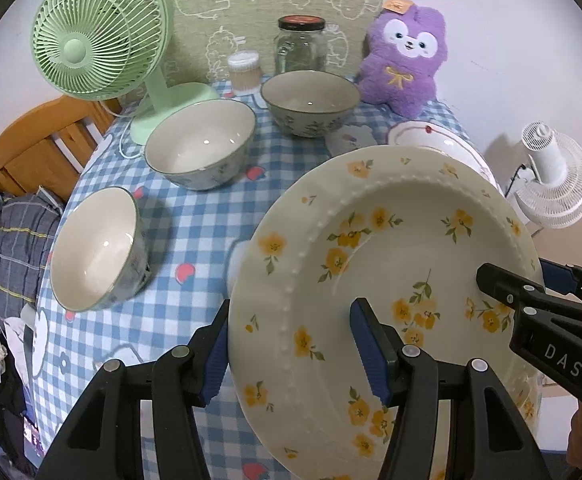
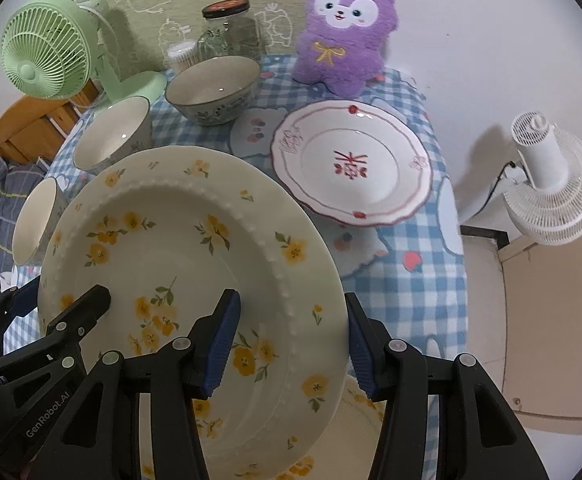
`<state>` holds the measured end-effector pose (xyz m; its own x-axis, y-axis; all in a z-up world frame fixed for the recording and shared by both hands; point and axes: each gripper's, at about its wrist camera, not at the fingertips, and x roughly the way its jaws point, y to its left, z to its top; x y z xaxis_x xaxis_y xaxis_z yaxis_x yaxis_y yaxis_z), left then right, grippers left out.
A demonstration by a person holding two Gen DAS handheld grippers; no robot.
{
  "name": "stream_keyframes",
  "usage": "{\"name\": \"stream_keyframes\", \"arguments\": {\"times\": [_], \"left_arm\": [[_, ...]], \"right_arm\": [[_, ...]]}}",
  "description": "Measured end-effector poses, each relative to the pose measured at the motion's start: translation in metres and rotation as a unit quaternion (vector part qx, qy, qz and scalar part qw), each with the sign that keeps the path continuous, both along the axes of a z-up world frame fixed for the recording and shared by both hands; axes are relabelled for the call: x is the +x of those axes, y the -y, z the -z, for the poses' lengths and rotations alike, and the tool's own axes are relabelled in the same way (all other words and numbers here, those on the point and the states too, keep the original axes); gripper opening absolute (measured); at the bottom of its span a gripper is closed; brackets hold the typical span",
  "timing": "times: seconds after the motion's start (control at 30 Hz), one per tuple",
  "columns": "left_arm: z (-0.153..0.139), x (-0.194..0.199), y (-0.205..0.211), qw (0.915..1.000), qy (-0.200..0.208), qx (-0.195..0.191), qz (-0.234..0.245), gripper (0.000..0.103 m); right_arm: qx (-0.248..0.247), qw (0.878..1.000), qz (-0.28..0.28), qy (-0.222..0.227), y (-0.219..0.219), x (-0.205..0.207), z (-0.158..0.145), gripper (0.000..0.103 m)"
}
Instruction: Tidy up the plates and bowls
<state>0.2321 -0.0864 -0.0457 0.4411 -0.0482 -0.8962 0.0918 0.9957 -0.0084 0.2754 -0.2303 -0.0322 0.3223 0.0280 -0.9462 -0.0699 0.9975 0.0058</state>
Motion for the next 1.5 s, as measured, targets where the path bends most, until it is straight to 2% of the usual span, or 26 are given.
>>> {"name": "stream_keyframes", "arguments": {"times": [0.43, 0.87, 1.5], "left_arm": [[-0.002, -0.031, 0.033, 0.9997, 0.001, -0.004, 0.023, 0.058], [0.014, -0.062, 0.06, 0.9995, -0.02, -0.001, 0.024, 0.058], [0.042, -0.097, 0.076, 0.9986, -0.051, -0.006, 0.016, 0.058]], "right_arm": [[-0.005, 1.0, 0.021, 0.001, 0.035, -0.041, -0.005, 0.054], [0.0, 0.999, 0.028, -0.021, 0.062, -0.077, 0.011, 0.054], [-0.007, 0.998, 0.023, -0.053, 0.079, -0.111, 0.038, 0.054]]}}
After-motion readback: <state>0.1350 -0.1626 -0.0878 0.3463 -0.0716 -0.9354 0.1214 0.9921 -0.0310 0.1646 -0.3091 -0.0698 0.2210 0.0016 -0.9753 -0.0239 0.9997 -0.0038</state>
